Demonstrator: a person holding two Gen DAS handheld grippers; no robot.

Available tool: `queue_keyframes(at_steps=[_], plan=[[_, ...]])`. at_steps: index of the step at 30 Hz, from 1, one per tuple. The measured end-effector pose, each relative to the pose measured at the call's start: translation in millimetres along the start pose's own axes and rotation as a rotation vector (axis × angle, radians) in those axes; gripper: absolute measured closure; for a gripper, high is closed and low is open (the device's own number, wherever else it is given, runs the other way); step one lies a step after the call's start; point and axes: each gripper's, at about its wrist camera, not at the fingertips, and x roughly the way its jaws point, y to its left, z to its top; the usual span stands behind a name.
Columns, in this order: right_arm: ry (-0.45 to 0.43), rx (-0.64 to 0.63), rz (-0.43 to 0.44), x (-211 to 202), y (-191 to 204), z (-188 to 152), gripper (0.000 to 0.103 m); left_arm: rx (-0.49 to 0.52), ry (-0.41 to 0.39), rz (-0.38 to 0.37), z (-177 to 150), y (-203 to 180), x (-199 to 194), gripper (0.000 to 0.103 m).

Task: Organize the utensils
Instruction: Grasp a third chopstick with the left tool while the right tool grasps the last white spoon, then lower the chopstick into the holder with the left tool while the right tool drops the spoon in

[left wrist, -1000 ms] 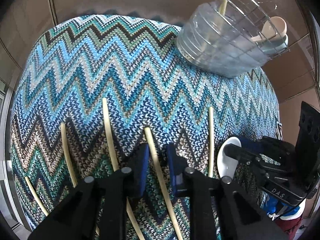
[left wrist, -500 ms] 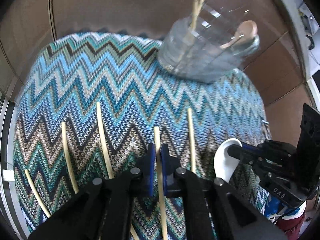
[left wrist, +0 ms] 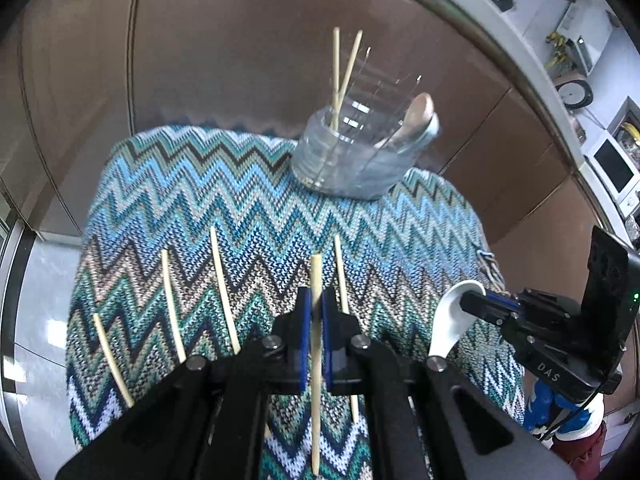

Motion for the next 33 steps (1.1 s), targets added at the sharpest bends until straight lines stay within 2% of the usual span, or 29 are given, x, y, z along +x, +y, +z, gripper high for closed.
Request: queue_keyframes(at_steps=[11,18,24,30,33], plan=[[-0.112,-0.036,-0.099,-52.4,23.1,5.6,0.098,0.015,-0.12,-0.037,-2.5,-9.3,-58.7,0.098],[-0.145,-0.036,-0.142,-62.3,21.7,19.8,0.098,0.022,-0.181,-0.074,13.8,-18.3,-80.3,0.098],[-0.211,-0.032,-0.189,-65.6,19.0,47.6,0.098,0.037,-0.276,-0.088,50.0,-30.9,-95.8,0.098],[-0.34,-0.005,-0.252,-72.2,10.5,96.7,0.098,0.035,-0.438,-0.111,101.3,-43.1,-108.6,0.098],[-0.42,0.004,-0.299,-71.6,6.5,124.3,0.098,0.045,-0.528,-0.084,127.5,-51.5,-106.3,0.098]])
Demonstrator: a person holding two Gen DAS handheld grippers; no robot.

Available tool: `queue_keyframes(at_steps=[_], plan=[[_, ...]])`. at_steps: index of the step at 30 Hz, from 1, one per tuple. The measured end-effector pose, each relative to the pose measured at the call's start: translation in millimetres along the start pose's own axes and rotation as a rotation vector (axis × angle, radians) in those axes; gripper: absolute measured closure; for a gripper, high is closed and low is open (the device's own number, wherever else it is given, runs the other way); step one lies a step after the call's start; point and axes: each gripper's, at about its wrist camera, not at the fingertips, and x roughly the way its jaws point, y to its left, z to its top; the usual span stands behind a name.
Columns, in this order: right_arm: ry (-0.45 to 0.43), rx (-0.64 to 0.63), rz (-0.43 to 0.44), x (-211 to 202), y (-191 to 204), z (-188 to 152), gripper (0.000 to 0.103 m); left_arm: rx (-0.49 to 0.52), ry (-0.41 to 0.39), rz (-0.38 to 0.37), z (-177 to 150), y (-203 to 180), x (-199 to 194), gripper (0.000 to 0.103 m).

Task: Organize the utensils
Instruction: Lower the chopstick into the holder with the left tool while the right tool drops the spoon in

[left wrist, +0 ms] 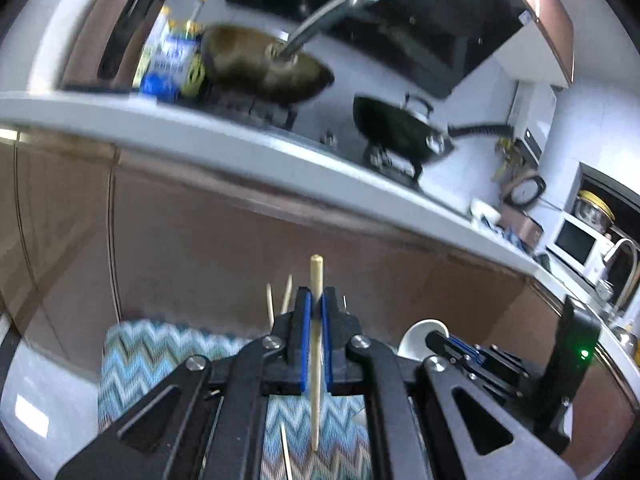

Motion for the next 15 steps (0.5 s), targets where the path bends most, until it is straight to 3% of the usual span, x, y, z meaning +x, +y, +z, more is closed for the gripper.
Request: queue_keyframes(at_steps=[7,15], plan=[[-0.136,0.009,-0.137,45.1,-3.8,27.9,0.098,0.033,-0.161,0.07,19.9,-7.9,60.1,0.098],[-0.102,0.001,-0.161,101.4,-6.0,3.2,0.095,0.102,-0.152,0.15,-10.7,-7.0,135.2,0.098]])
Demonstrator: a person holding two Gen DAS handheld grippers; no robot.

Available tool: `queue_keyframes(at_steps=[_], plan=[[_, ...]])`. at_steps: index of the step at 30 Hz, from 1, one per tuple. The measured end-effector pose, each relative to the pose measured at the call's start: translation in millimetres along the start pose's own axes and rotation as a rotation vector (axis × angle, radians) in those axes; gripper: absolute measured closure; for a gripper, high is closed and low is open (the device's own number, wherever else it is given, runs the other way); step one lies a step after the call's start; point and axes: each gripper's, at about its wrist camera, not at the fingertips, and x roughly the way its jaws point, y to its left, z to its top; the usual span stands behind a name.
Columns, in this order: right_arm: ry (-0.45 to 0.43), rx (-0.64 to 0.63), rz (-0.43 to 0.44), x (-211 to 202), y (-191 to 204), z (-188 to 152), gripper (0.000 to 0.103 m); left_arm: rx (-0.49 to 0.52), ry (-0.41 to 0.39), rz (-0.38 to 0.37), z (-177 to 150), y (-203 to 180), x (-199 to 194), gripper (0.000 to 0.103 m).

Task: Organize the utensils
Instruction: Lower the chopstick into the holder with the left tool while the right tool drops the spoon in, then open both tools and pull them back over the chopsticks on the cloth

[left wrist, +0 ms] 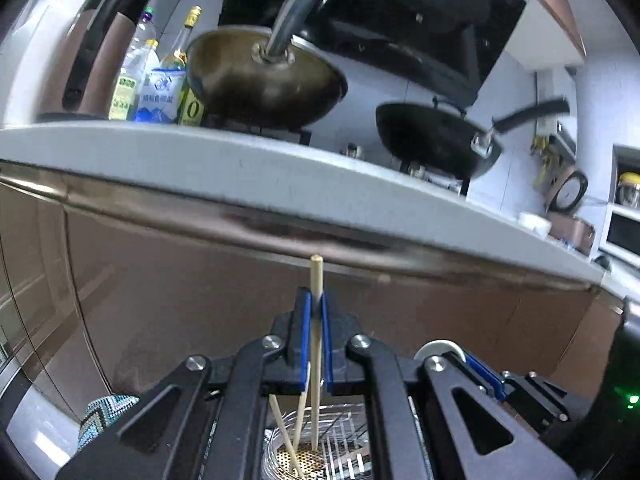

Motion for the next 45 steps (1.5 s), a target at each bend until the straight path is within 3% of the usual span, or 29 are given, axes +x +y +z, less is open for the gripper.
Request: queue_keyframes(at_steps=[2,7,15,19,25,34,45], plan=[[0.01,-0.004,0.015,4.6,1.5,-8.0,0.093,0.005,0.002,0.002,-9.2,2.6,4.0,0.096],[-0.01,0.003,0.031,-8.1,-0.4,-13.3,0.078,-0.002,0.014,0.005,-11.2,12.5,-5.5,0.089],[-0.034,-0.02,0.045,-54.7,-7.9,-7.0,0.076,0.051,0.008,-0.004,1.3,18.7,-56.3,0.074],[-0.011,-0.01,0.092,-80.9,-11.7,-14.2,0.076,0.056,0.051,-0.012,3.3,28.2,-84.9,0.067],[0.019,-0.017,0.133,-122.0,-13.9,-31.1,0.076,0.042,0.105,-0.013,-2.7,46.8,-127.2,0.066],[0.05,-0.039,0.166,-177.8,-21.3,-55.4,0.074,0.018,0.184,0.075,-29.7,83.8,-183.2,0.059],[0.119,-0.019,0.221,-204.6,-20.6,-80.9,0.074,-0.043,0.388,0.104,-72.7,116.8,-209.9,0.059]])
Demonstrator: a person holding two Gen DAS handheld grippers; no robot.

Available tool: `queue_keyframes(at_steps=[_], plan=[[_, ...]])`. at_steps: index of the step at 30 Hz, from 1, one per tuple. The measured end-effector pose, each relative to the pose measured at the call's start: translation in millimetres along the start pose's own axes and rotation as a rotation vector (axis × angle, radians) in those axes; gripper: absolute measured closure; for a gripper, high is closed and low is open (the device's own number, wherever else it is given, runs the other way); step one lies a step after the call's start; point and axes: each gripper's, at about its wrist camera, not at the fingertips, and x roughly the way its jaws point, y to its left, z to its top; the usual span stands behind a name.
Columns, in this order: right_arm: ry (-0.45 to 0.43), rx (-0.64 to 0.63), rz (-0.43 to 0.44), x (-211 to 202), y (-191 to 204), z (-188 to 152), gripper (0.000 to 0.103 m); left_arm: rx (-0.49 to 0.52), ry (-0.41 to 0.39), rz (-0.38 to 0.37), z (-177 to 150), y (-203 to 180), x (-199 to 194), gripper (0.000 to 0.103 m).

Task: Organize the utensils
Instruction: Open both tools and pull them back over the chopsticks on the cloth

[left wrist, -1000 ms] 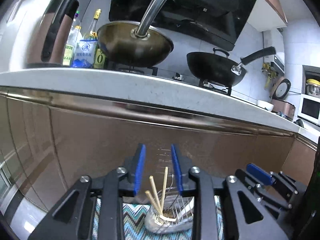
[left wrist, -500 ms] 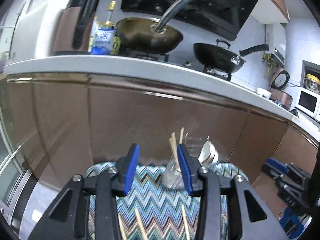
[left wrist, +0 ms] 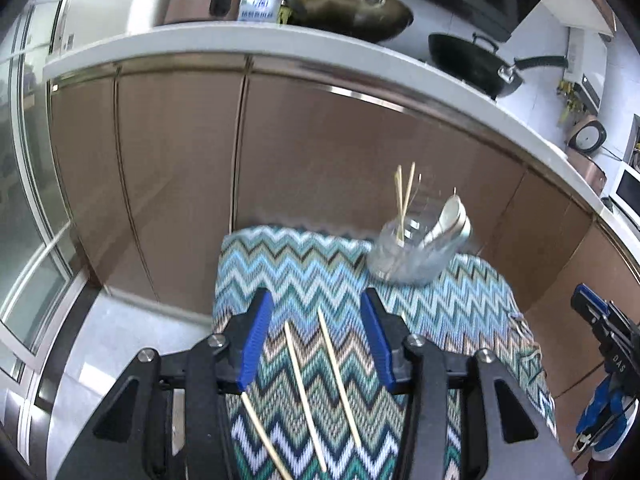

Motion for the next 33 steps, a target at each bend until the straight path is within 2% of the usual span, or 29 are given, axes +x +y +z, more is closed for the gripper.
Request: queue_keyframes(at_steps=[5,11,21,29,33], plan=[[0.035,0.016,0.025,-1.4,2.7,-13.4,0.074,-0.035,0.07,-0.016,-19.3,9.3,4.7,0.059],[0.105,0.06,0.072,8.5,6.3,-31.5,0.074,-0.056,0.179,-0.019,-33.7,12.3,30.9,0.059],[0.245,0.091,0.132,41.0,14.0,-50.7,0.074,-0.07,0.291,-0.042,-53.4,16.1,65.4,0.059],[0.389,0.146,0.213,90.6,21.7,-49.2,0.074,-0.12,0.403,-0.073,-46.5,25.4,107.4,0.06],[0.45,0.148,0.22,115.9,27.1,-43.8,0.074,-0.167,0.459,-0.083,-39.3,34.7,132.8,0.06]])
